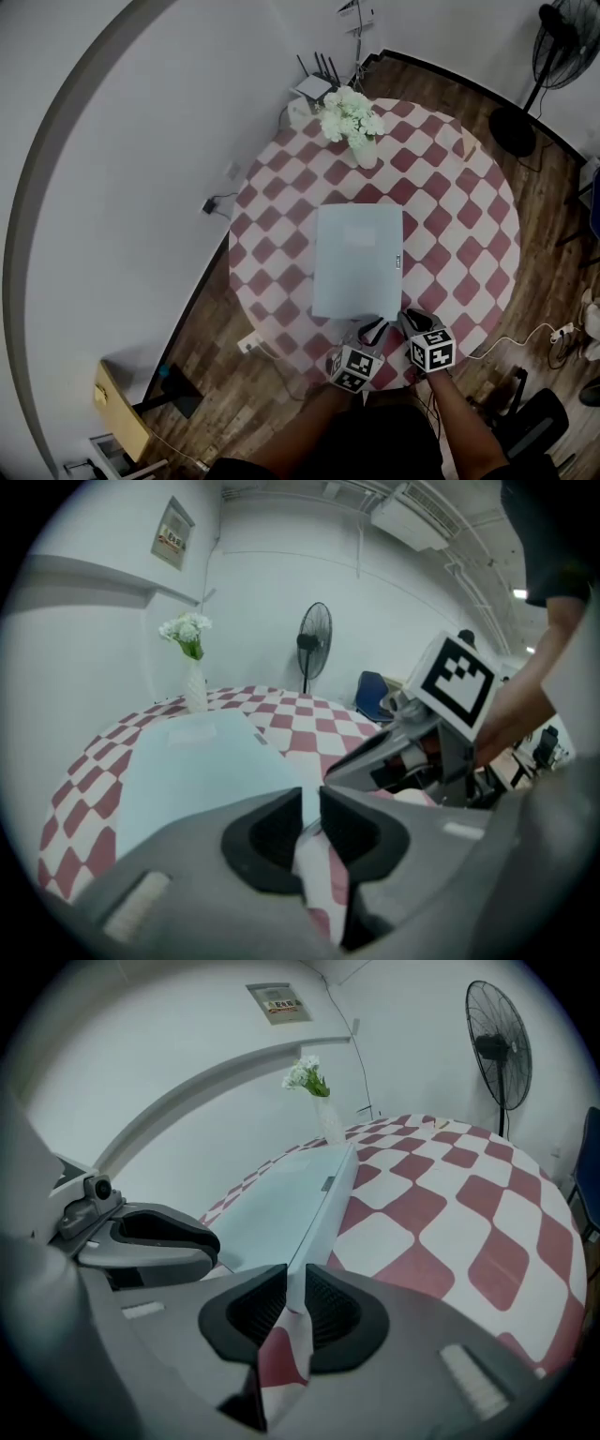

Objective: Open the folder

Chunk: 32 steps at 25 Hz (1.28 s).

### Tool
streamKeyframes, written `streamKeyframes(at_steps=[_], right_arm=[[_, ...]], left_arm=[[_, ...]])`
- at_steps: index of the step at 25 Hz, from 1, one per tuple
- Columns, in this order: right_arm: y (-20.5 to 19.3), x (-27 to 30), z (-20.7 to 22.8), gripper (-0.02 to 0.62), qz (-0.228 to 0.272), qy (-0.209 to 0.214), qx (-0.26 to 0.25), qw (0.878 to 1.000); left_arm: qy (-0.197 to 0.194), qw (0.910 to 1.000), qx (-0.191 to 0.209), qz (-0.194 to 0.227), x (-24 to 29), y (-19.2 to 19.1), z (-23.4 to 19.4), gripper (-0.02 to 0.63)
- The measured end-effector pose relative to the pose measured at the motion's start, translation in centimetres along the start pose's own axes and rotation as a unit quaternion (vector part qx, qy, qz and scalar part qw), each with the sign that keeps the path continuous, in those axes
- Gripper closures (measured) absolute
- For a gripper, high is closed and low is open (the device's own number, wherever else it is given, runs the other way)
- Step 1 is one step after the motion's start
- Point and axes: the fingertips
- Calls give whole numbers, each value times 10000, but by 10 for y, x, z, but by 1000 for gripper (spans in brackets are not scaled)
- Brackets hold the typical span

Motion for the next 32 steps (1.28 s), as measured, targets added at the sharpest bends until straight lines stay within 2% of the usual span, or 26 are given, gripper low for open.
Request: streamKeyframes(at_steps=[5,13,18,21,25,28,32], right_arm=[[-5,9,-3,532,-232,49,-76,9997],[-10,14,5,520,-235,144,179,9995],[-12,13,7,512,-309,168,182,9992],[-11,13,7,512,-278,154,190,9993],[-11,13,8,514,-243,154,257,9993],[-13,14,10,517,-283,142,249,9992],[-14,13,10,520,-323,167,219,9991]], left_arm=[[2,9989,420,-223,14,-1,-1,545],[-21,9944,885,-569,32,-19,4,492],[50,9857,1385,-964,40,-30,7,431],[273,9805,1681,-978,43,-25,1,416],[279,9735,1980,-1113,52,-22,0,379],[283,9714,2049,-1169,54,-21,-2,368],[282,9736,1941,-1167,51,-17,-2,373]])
Point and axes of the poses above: the fingertips, and each gripper's own axes: x forward along the fingers, z to its right, y out of its top, and after that the axes turned 1 degree about -x, right-handed
